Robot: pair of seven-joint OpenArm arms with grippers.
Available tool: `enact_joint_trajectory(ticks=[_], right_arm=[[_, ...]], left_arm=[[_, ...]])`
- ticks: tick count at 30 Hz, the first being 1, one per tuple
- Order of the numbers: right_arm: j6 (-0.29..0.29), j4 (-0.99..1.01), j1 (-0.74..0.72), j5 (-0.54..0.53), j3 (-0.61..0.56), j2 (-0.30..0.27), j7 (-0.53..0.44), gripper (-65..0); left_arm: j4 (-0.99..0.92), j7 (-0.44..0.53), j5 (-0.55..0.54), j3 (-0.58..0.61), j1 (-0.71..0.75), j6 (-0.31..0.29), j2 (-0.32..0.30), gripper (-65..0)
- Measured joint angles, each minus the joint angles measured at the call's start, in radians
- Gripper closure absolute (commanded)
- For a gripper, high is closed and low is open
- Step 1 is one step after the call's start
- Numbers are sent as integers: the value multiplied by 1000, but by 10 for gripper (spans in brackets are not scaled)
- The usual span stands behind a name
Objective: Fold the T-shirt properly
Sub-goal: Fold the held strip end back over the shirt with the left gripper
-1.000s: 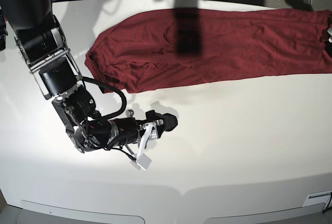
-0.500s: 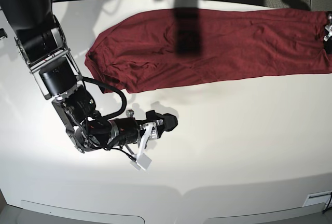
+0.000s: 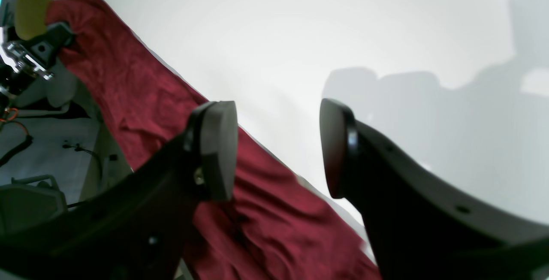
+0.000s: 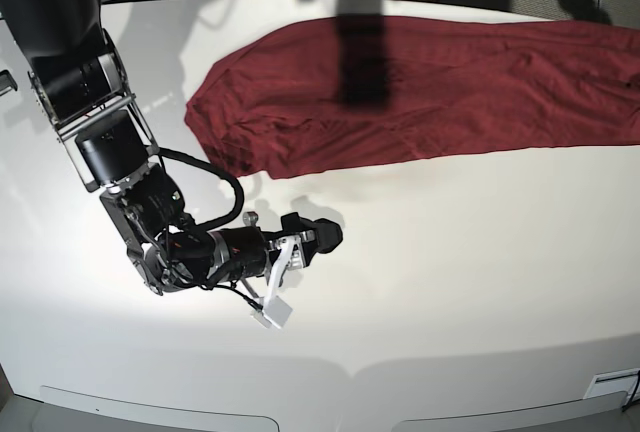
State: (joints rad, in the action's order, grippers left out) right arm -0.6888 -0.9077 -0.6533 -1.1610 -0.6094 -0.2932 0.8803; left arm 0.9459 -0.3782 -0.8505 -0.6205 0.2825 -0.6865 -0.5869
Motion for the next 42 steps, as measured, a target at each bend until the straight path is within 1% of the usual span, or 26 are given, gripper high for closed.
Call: enact_joint_trajectory(ticks=[3,5,6,8,9,13,17,19,21,24,27,28,32,36,38,39,40,42], right_arm=[[0,0,0,0,0,0,-1,-310],[0,0,0,0,0,0,0,-310],[0,0,0,-1,0,0,-1,-310],[0,0,0,-1,0,0,-4,-310],[0,0,0,0,0,0,-4,-310],[0,-1,0,2,0,0,-4,-310],[0,-1,0,4,0,0,-8,-310],[0,-1,0,3,0,0,-8,-310],[0,-1,0,3,0,0,-8,-310],[0,-1,0,3,0,0,-8,-310],[0,-1,0,3,0,0,-9,-310],[0,-1,0,3,0,0,-9,-310],[0,-1,0,3,0,0,-8,-310],[0,-1,0,3,0,0,-8,-310],[0,-1,0,4,0,0,-8,-310],[0,-1,0,3,0,0,-8,-310],[0,-1,0,3,0,0,-8,-310],[0,-1,0,3,0,0,-9,-310]], left_arm=[[44,-182,-147,0,1,3,12,0],[99,-290,-267,0,3,2,34,0],[131,-332,-310,0,4,2,49,0],[197,-391,-375,0,14,2,90,0],[233,-408,-388,0,24,1,116,0],[377,-462,-397,0,75,2,242,0],[496,-471,-398,0,108,2,366,0],[541,-484,-398,0,108,2,412,0],[585,-485,-400,8,107,2,442,0],[623,-508,-400,56,105,2,462,0],[628,-519,-399,144,106,2,468,0],[628,-514,-396,170,105,2,468,0],[628,-431,-340,237,97,2,467,0],[628,-429,-309,264,98,3,468,-1],[628,-429,-312,266,97,2,468,-202],[628,-428,-325,265,97,3,468,-271],[628,-428,-346,265,98,2,468,-299],[628,-428,-393,265,97,2,468,-300]])
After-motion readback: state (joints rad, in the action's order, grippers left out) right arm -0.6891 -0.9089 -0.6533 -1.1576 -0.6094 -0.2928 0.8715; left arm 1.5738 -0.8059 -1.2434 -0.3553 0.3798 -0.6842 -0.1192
